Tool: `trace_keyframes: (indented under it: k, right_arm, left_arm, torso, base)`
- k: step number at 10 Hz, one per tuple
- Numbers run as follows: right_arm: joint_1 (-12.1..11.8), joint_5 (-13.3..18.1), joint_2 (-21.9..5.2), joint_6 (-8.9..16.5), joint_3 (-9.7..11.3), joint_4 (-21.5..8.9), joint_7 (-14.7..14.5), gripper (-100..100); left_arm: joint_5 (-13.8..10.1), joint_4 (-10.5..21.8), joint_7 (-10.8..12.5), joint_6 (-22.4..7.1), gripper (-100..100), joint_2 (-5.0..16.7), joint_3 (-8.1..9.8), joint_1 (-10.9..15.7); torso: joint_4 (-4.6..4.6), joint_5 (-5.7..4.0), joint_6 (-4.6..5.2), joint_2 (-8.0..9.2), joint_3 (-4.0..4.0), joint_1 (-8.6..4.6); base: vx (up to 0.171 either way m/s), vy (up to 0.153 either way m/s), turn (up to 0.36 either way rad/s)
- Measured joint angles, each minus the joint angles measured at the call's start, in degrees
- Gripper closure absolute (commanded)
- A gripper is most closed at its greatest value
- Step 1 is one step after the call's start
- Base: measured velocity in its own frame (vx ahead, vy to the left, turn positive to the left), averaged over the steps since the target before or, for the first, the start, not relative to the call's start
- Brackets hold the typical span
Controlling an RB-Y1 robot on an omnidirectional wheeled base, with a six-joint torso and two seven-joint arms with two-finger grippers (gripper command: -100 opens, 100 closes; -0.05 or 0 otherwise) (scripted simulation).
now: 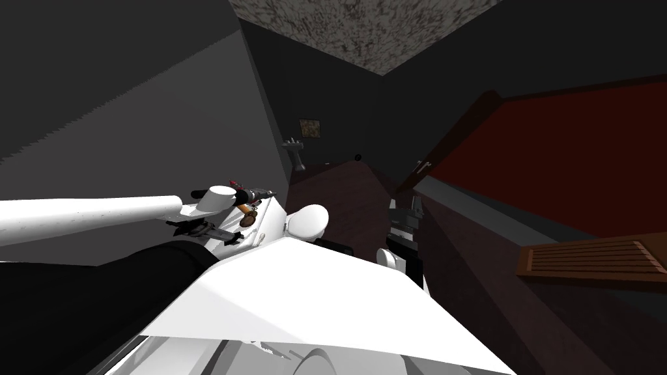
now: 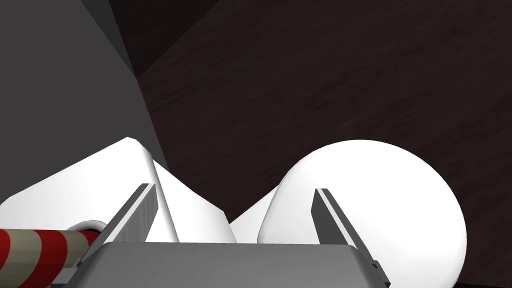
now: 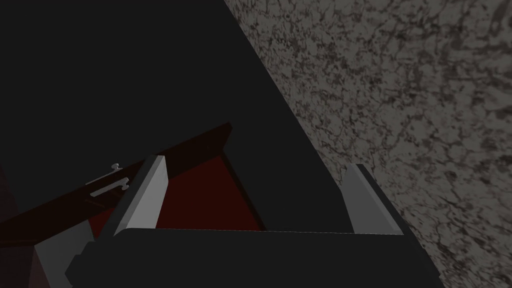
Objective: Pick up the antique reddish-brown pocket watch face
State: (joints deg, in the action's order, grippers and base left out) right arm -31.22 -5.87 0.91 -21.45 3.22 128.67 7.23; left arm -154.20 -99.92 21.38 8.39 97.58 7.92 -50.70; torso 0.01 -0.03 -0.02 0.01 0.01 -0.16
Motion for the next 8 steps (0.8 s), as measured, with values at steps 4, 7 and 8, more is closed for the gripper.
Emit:
trace_keyframes:
  k: [4, 7, 8]
  right_arm:
    - [0.00, 0.00, 0.00, 0.00, 0.00, 0.00, 0.00, 0]
    - [0.00, 0.00, 0.00, 0.00, 0.00, 0.00, 0.00, 0]
    - [0.00, 0.00, 0.00, 0.00, 0.00, 0.00, 0.00, 0]
  left_arm:
    - [5.10, 5.85, 2.93, -5.15, -100, -2.28, -2.22, 2.95]
    - [8.52, 10.15, 5.12, -9.37, -100, -3.75, -1.72, 3.27]
    - [9.96, 11.42, 6.16, -10.56, -100, -4.02, -1.45, 2.84]
  torso:
    - [-0.01, 0.01, 0.00, -0.02, -0.01, 0.03]
    - [0.00, 0.00, -0.02, 0.00, 0.00, 0.02]
    - [0.00, 0.00, 0.00, 0.00, 0.00, 0.01]
  base:
    - [0.012, -0.036, -0.057]
    - [0.011, -0.041, -0.065]
    - [0.010, -0.031, -0.034]
